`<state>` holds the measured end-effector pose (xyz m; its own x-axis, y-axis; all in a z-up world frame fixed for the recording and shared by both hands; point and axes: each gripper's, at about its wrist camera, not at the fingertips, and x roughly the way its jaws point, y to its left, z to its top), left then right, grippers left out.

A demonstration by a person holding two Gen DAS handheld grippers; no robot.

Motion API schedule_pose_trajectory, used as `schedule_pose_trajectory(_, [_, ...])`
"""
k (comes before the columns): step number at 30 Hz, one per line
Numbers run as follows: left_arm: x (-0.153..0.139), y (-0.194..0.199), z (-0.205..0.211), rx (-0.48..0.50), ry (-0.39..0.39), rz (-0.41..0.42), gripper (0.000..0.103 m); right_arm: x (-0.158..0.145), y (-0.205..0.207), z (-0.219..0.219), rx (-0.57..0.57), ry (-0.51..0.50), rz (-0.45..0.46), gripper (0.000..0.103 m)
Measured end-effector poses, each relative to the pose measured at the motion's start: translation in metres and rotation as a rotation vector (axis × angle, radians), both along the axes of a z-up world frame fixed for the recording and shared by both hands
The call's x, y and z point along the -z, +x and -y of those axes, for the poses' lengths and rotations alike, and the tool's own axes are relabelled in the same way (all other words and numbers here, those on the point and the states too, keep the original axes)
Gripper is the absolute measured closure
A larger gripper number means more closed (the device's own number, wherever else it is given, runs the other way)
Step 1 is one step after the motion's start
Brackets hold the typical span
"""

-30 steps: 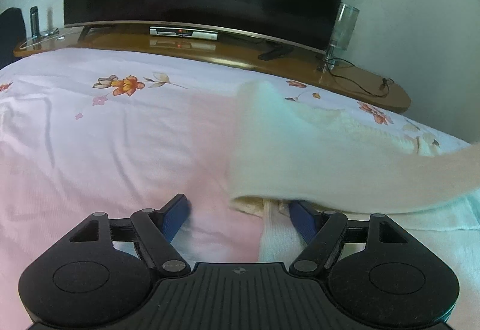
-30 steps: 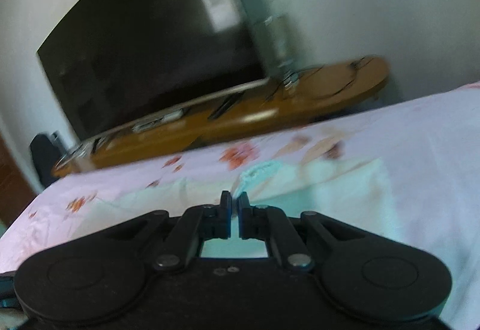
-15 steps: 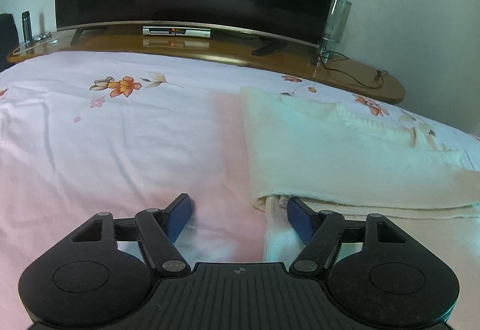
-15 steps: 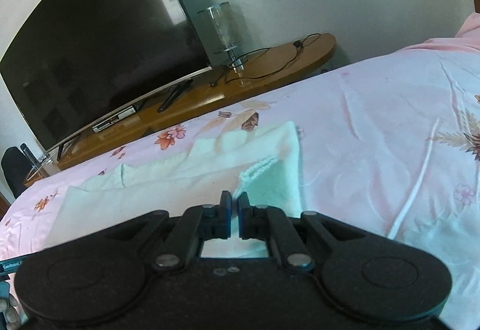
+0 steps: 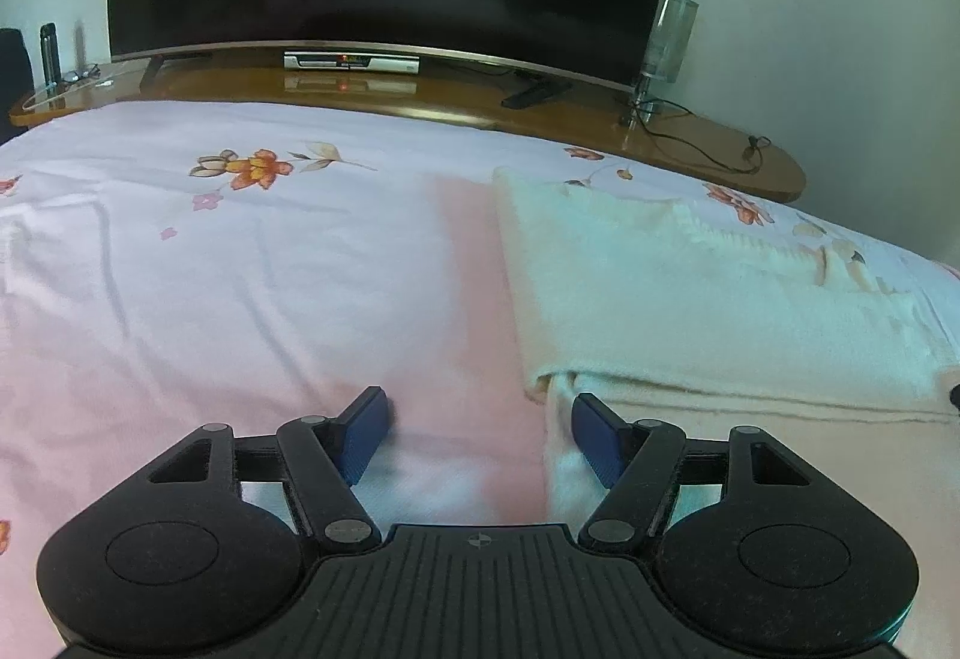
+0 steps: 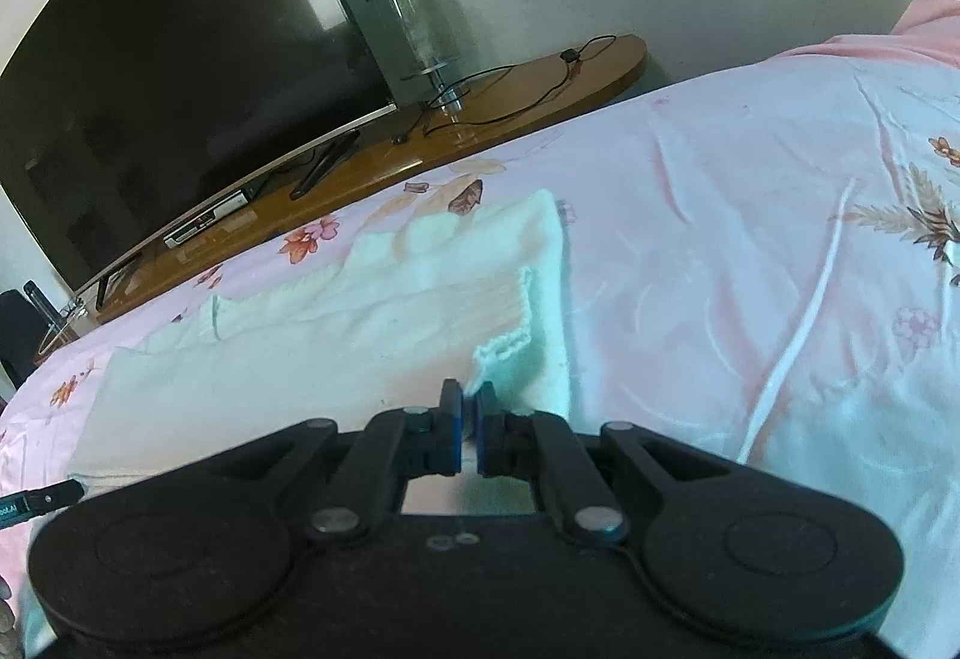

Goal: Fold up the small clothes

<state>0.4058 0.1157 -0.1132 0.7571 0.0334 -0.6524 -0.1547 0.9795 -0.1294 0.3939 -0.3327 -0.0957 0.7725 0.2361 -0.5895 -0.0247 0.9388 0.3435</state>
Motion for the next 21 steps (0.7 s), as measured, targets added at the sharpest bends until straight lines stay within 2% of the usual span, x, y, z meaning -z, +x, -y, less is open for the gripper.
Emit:
schedule_pose_trajectory(3, [-0.010,-0.015,-0.005,-0.028,0.010,0.026,0.034,-0.003,-0.004,0.003,-0.008,-0.007,0.011,0.098])
schedule_pose_trajectory(5, [-0.023,-0.022,-0.006,-0.023,-0.018,0.098,0.034,-0.015,-0.015,0.007,0.022,-0.029,0.069,0.085])
schedule_pose_trajectory(6, [-0.029,-0.020,-0.003,-0.008,-0.030,0.131,0.034,-0.024,-0.023,0.009,0.025,-0.047,0.134,0.086])
schedule_pose_trajectory(8, [-0.039,-0.006,0.012,0.056,-0.056,0.171,0.034,-0.035,-0.023,0.006,-0.006,-0.075,0.186,0.091])
schedule_pose_trajectory(11, [-0.030,0.024,0.043,0.147,-0.061,0.110,0.034,-0.034,-0.005,-0.017,-0.084,-0.161,0.168,0.091])
schedule_pose_trajectory(13, [-0.007,0.037,0.056,0.162,-0.021,0.007,0.034,-0.021,0.007,-0.031,-0.117,-0.246,0.114,0.094])
schedule_pose_trajectory(14, [-0.003,0.030,0.063,0.183,0.024,0.043,0.034,-0.008,0.015,-0.032,-0.111,-0.292,0.043,0.096])
schedule_pose_trajectory(16, [-0.004,0.023,0.070,0.220,0.076,0.040,0.034,-0.002,0.010,-0.019,-0.114,-0.248,0.048,0.098])
schedule_pose_trajectory(18, [-0.013,0.023,0.063,0.218,0.050,0.091,0.034,-0.007,0.007,-0.014,-0.127,-0.271,0.048,0.098])
schedule_pose_trajectory(19, [-0.019,0.028,0.059,0.205,0.033,0.121,0.034,-0.011,0.007,-0.013,-0.132,-0.274,0.061,0.095])
schedule_pose_trajectory(20, [-0.024,0.036,0.054,0.188,0.022,0.140,0.034,-0.014,0.008,-0.013,-0.132,-0.265,0.080,0.089])
schedule_pose_trajectory(21, [-0.030,0.047,0.049,0.170,0.016,0.148,0.034,-0.018,0.012,-0.014,-0.129,-0.258,0.097,0.088])
